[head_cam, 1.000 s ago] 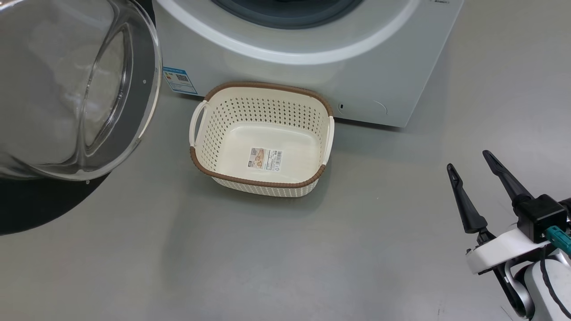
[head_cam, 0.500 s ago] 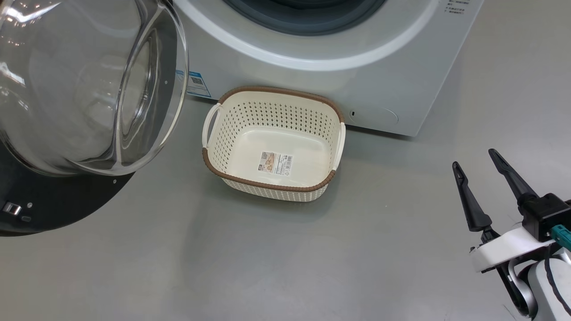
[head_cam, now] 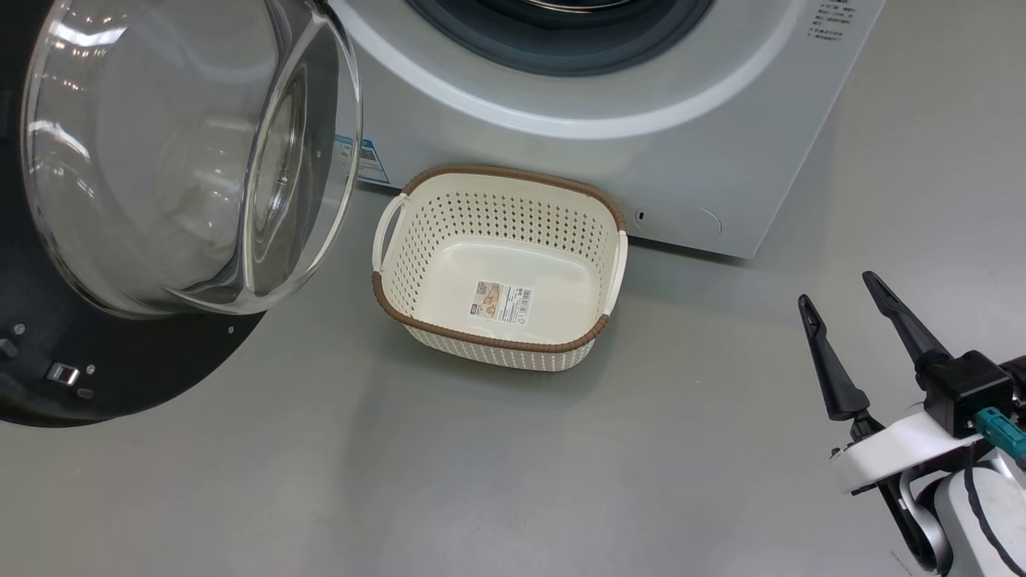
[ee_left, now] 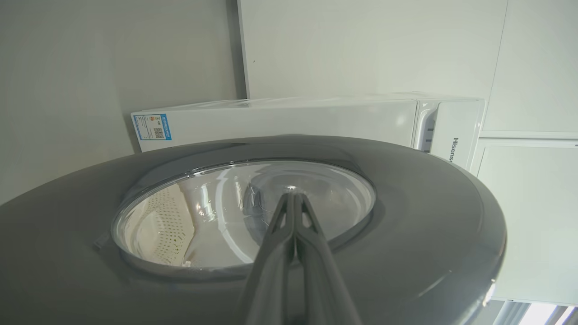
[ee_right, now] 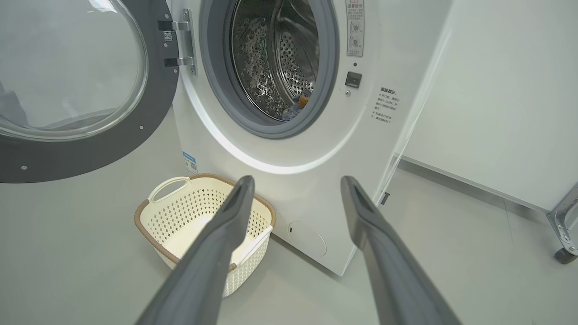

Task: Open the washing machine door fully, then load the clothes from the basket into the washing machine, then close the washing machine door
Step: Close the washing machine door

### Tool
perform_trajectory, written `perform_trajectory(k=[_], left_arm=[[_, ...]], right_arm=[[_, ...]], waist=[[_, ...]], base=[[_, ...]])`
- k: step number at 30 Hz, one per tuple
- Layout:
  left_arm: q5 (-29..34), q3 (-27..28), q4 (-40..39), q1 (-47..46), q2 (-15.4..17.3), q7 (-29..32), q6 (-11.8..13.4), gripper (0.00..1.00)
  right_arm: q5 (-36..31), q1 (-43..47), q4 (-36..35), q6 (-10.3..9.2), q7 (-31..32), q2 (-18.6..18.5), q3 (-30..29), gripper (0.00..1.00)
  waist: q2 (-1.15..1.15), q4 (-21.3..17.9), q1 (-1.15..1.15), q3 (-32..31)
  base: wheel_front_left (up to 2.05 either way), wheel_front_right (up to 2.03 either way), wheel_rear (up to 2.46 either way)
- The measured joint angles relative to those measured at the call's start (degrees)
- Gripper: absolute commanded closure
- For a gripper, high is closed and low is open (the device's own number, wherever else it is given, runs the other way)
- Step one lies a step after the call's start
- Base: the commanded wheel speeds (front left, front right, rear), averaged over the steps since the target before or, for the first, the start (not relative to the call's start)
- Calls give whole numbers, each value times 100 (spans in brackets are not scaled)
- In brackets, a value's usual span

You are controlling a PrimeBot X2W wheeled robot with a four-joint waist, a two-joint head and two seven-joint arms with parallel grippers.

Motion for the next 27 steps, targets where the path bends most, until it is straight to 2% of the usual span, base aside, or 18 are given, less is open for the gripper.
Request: perform_trajectory(k=[13, 27], left_arm=[[-44, -216, -358, 178, -185, 487, -55, 100], [-168, -479, -936, 432, -668, 976, -98, 100]], right_arm=[[0, 51, 23, 0, 1, 154, -49, 0], [10, 118, 24, 0, 1, 430, -7, 0]], waist=[[0, -79, 0, -130], [0, -252, 0, -300]], base=[[0, 0, 0], [0, 0, 0]])
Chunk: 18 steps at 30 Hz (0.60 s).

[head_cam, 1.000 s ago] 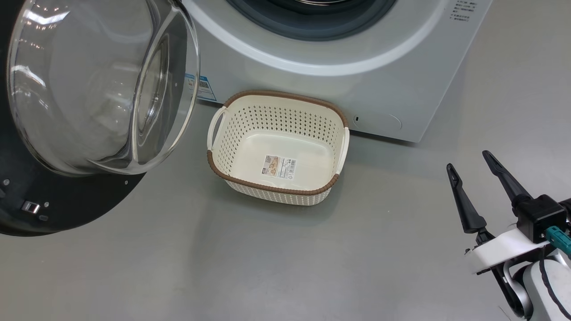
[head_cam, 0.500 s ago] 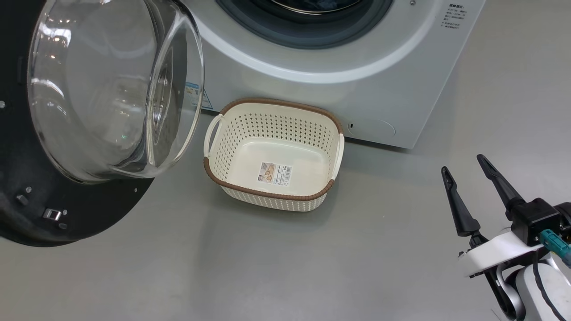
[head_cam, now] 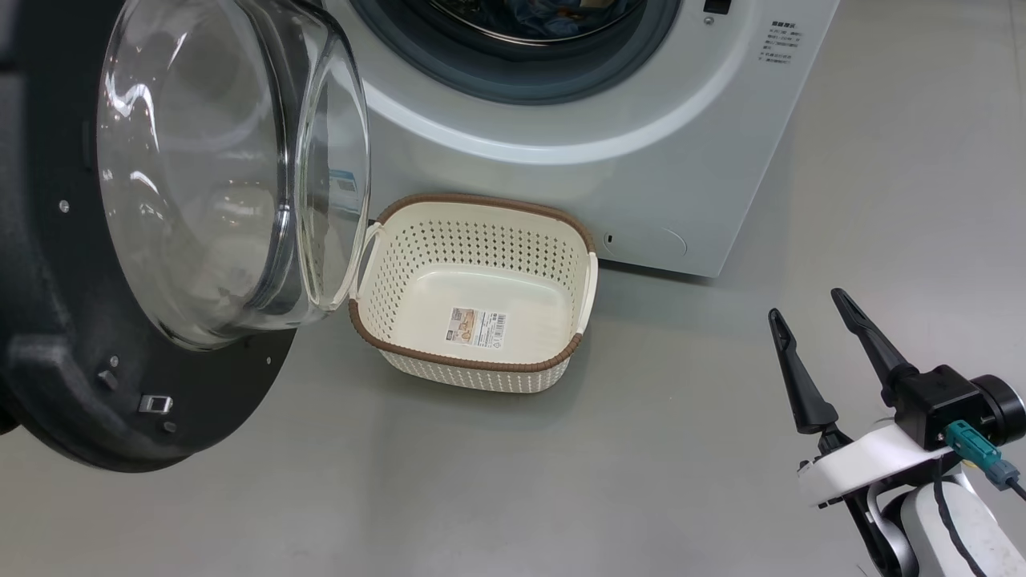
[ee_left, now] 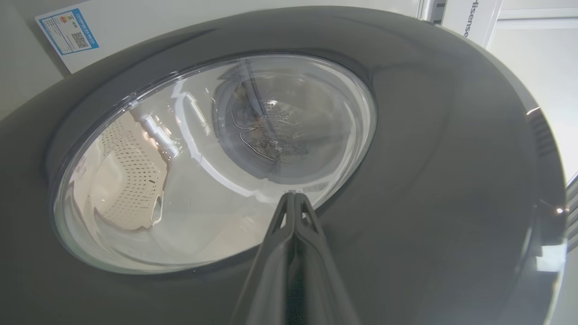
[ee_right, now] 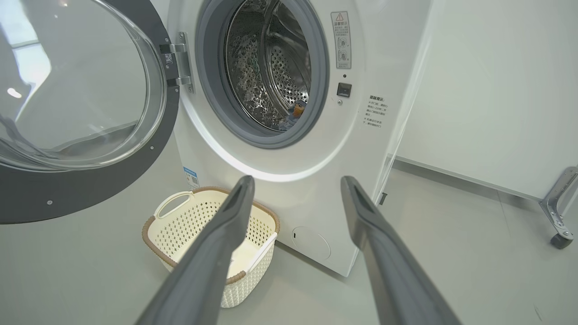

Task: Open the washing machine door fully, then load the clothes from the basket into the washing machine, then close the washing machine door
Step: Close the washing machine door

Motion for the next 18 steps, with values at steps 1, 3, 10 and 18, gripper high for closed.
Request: perform_trajectory(k=[1, 3, 10, 18], left_arm=[[-9, -14, -57, 9, -43, 35, 0, 100], [-69, -32, -181, 25, -143, 62, -1, 100], [-124, -177, -632, 190, -387, 105, 11, 100], [-78, -292, -1109, 265, -668, -1, 178, 100]], right_arm=[[1, 4, 1, 0, 0, 25, 1, 0], [3, 6, 2, 0, -1, 47, 3, 0], [3, 21, 3, 0, -1, 186, 3, 0], [3, 102, 5, 0, 0, 227, -26, 0]], waist=[[0, -17, 0, -12], [0, -52, 0, -37], [0, -233, 0, -112], [0, -446, 0, -150]], base=[[0, 0, 0], [0, 0, 0], [0, 0, 0], [0, 0, 0]])
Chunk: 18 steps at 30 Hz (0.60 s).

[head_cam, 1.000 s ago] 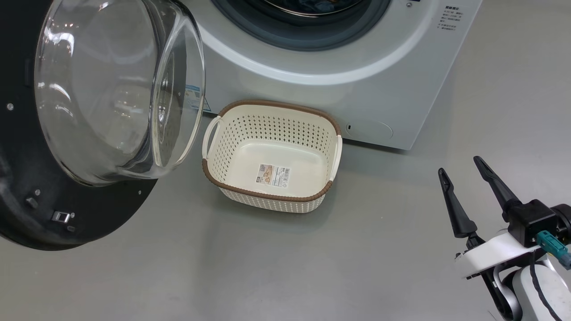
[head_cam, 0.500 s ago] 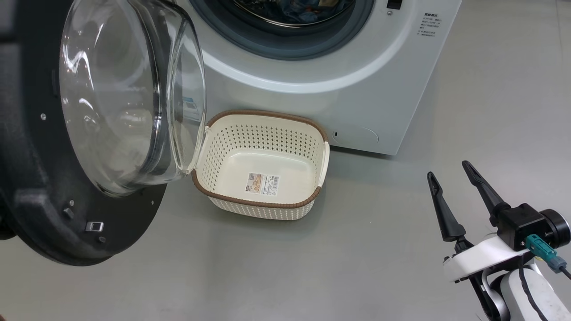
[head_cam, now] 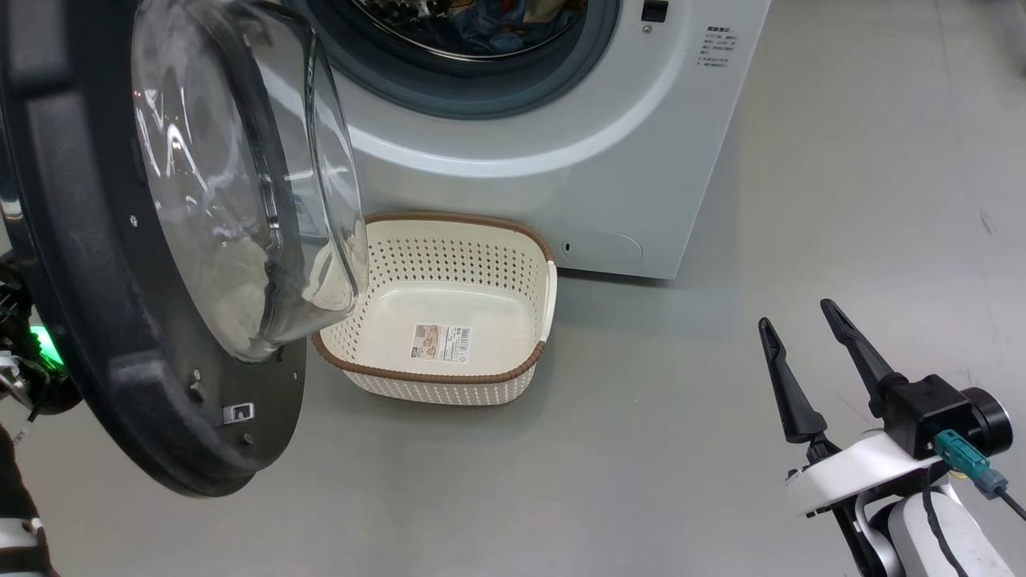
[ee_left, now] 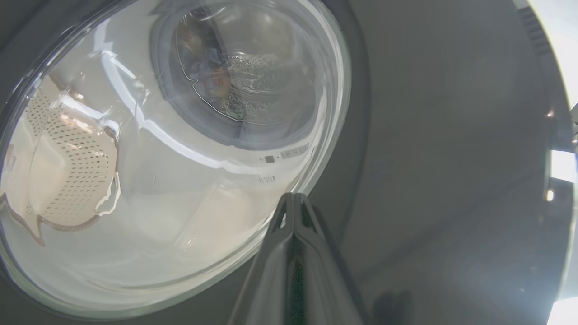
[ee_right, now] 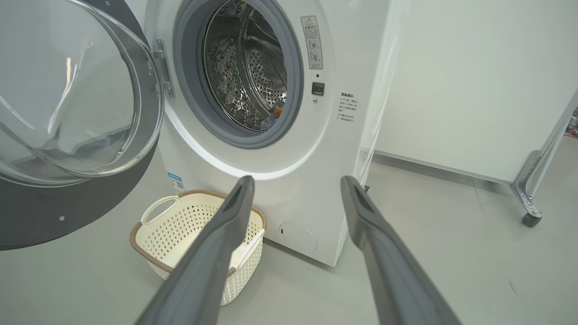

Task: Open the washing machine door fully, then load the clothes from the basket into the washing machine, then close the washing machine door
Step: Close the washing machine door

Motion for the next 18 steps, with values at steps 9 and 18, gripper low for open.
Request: perform_trajectory(k=[9, 18], left_arm=[[280, -85, -460, 137, -148, -207, 180, 100], [311, -399, -884, 125, -592, -305, 324, 100]], right_arm=[[0, 13, -1, 0, -1, 82, -3, 0], [0, 26, -38, 0, -1, 113, -154, 0]], waist=[[0, -259, 0, -62], [0, -447, 0, -66]], base=[[0, 0, 0], [0, 0, 0]])
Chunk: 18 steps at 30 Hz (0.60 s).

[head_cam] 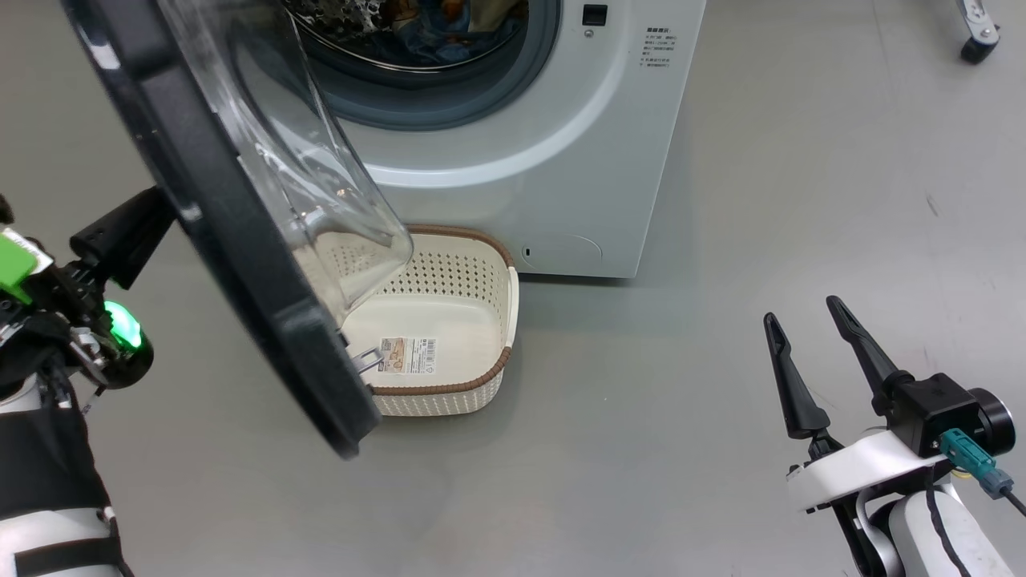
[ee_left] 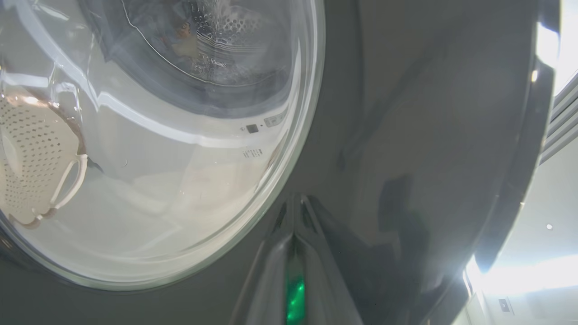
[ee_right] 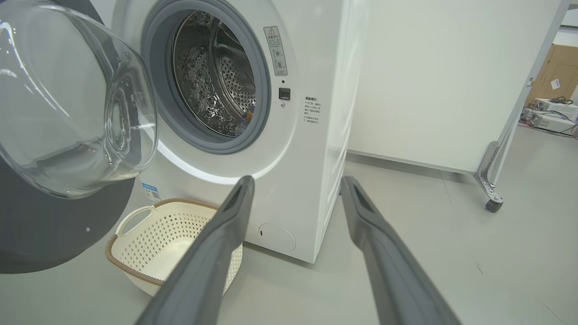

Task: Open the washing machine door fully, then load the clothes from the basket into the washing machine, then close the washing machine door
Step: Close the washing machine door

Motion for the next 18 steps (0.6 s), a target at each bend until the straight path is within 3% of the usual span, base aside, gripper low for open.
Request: perform_trajectory(k=[18], left_arm=[[27, -252, -275, -91, -171, -302, 160, 100]], right_arm=[[-1, -25, -40, 0, 0, 43, 113, 0]], waist=[[0, -339, 0, 152]], base=[[0, 0, 0]])
